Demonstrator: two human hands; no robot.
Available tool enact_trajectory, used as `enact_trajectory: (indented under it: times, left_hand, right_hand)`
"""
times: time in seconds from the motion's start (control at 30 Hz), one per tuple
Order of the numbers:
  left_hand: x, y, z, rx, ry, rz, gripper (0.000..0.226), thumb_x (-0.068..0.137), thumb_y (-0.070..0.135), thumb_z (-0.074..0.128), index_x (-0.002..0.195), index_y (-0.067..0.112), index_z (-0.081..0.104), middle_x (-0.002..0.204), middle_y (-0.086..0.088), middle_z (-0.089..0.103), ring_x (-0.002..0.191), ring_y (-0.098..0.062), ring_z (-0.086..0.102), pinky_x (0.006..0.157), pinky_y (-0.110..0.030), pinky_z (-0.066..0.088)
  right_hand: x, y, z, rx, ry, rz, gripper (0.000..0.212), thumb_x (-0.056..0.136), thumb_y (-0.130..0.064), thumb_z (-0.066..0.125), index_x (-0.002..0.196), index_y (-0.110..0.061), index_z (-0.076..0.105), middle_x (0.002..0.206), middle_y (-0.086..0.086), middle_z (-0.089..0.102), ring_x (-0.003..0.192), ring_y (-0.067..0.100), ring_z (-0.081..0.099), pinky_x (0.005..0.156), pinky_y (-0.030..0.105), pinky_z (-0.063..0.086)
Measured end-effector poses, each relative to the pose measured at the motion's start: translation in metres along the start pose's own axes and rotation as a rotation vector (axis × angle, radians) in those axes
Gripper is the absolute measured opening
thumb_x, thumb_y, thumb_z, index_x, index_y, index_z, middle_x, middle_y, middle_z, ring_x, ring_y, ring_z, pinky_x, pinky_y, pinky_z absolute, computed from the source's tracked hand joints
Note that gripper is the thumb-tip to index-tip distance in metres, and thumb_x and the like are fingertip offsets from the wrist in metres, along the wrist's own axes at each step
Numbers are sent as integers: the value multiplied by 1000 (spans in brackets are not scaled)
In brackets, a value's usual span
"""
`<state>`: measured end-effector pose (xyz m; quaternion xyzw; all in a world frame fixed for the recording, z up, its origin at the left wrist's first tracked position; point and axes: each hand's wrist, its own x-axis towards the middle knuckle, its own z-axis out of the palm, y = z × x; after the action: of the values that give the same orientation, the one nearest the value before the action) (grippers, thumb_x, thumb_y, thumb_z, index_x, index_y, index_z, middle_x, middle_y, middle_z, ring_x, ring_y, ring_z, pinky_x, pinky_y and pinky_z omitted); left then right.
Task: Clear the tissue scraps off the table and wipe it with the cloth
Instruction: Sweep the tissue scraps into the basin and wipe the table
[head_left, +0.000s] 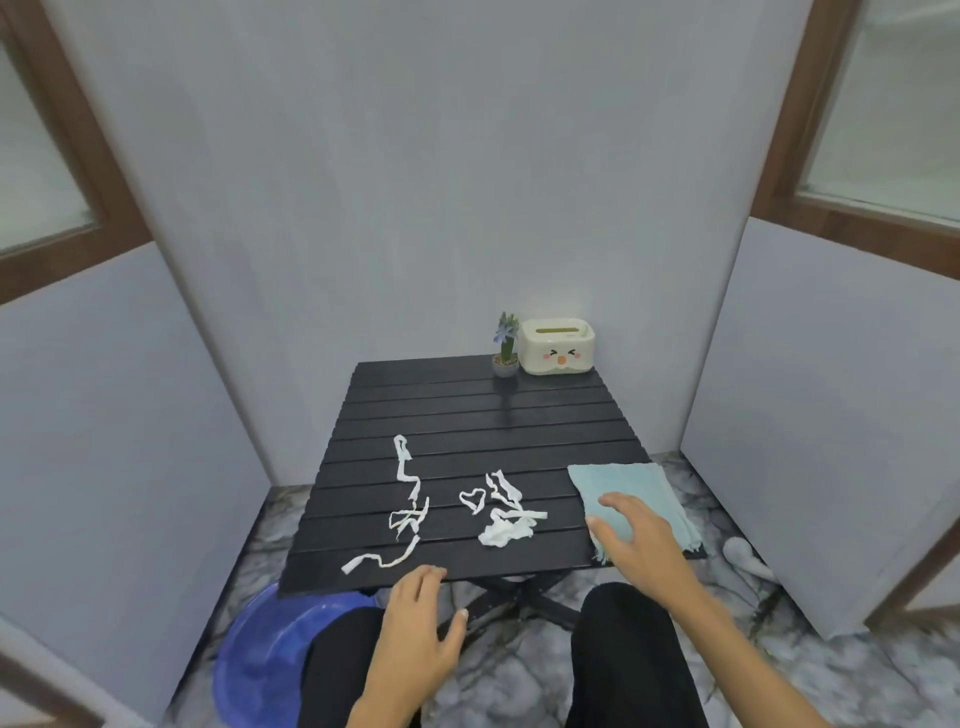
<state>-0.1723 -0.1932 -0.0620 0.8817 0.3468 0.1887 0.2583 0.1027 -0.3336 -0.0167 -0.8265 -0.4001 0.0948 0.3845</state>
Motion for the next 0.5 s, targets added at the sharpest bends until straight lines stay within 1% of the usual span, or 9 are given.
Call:
enact_trajectory:
  times: [0.17, 0.23, 0.33, 0.5]
  left_hand:
    - [-2, -3, -1, -2, -12, -6, 54, 92, 45, 52, 139, 21, 42, 142, 6, 37, 134, -12, 29, 111, -22, 25]
    - [-1, -3, -1, 4, -9, -3, 54, 93, 44, 51, 140, 21, 41, 144, 6, 35, 135, -11, 27, 111, -21, 23]
    - [2, -3, 0, 19, -7, 2, 55, 94, 44, 50, 142, 20, 41, 144, 7, 35, 135, -10, 27, 111, -20, 23]
    - [11, 2, 4, 48, 18, 15, 59, 93, 46, 46, 145, 19, 40, 144, 6, 37, 134, -11, 30, 112, -22, 25]
  right_hand:
    - [3, 4, -1, -45, 1, 25, 37, 93, -37, 60, 125, -17, 59, 130, -4, 58, 122, 14, 51, 102, 27, 35]
    - [6, 7, 0, -85, 4, 28, 39, 93, -36, 59, 126, -14, 58, 132, 0, 58, 123, 17, 51, 103, 30, 37]
    - [13, 14, 0, -150, 0, 38, 43, 94, -37, 57, 129, -13, 55, 136, 3, 56, 126, 21, 49, 104, 37, 39]
    - [32, 25, 1, -272, -2, 50, 59, 93, -43, 56, 139, -8, 46, 146, 9, 46, 136, 25, 39, 111, 38, 32]
